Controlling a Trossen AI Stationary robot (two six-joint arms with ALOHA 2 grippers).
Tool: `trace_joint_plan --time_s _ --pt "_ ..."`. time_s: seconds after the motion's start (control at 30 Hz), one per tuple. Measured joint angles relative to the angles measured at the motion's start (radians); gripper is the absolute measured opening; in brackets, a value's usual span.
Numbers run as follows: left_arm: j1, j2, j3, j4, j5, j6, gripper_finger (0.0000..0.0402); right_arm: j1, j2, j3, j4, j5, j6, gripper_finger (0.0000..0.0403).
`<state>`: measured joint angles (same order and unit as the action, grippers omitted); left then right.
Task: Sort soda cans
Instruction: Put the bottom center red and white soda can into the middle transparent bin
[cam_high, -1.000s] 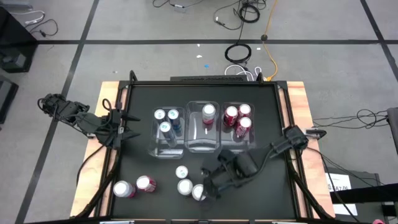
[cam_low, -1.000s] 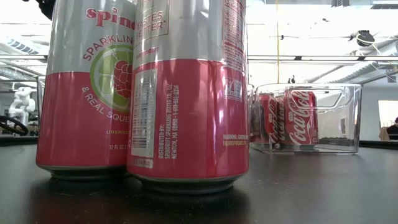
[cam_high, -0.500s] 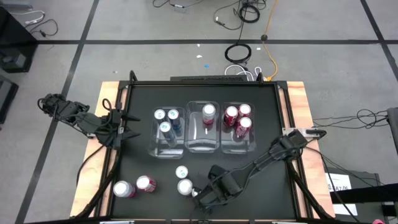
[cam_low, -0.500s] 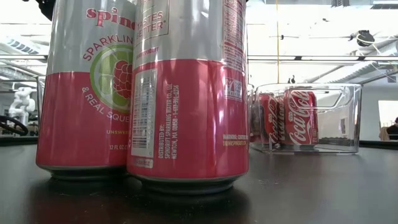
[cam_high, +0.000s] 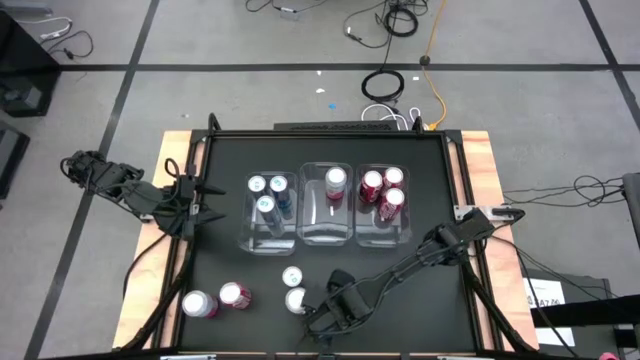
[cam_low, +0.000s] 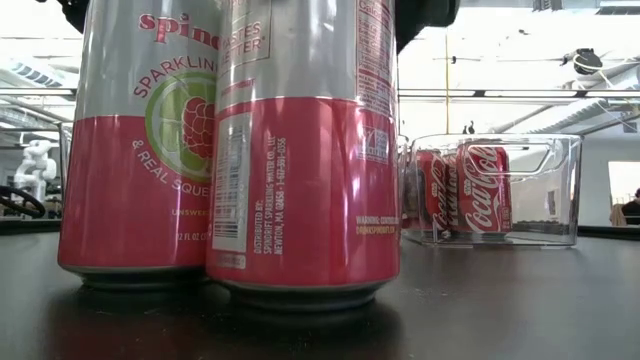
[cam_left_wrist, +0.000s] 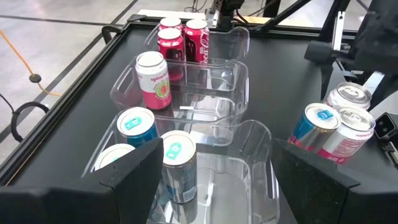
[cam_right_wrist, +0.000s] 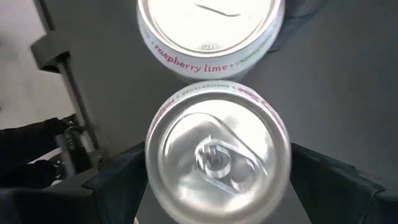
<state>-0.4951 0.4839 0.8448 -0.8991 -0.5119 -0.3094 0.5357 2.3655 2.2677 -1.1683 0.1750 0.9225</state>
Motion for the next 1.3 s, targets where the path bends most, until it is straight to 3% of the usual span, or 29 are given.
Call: trace_joint_plan --time_s 0.27,0.47,0.73,1.03,1.17,1.3 --pt "0.0 0.0 0.0 -0.001 0.004 0.0 0.0304 -0.01 0.028 0.0 0.013 0.002 -0.012 0.0347" --pt "0.0 0.0 0.0 -0.001 0.004 0.0 0.0304 -0.026 0.028 0.0 0.007 -0.038 -0.048 0.0278" --pt "0.0 0.0 0.0 0.0 0.004 0.0 0.0304 -0.034 -0.015 -0.002 -0.126 -0.076 -0.07 0.0277" --pt "0.0 0.0 0.0 0.0 0.004 0.001 0.0304 -0.061 -0.187 -0.002 -0.213 0.032 -0.071 0.0277" --pt "0.0 0.0 0.0 -0.001 0.004 0.001 0.0304 -0.122 -0.248 0.0 -0.228 0.095 -0.055 0.0278" --pt "0.0 0.0 0.0 0.0 0.003 0.001 0.0304 -0.212 -0.264 0.0 -0.222 0.093 -0.074 0.0278"
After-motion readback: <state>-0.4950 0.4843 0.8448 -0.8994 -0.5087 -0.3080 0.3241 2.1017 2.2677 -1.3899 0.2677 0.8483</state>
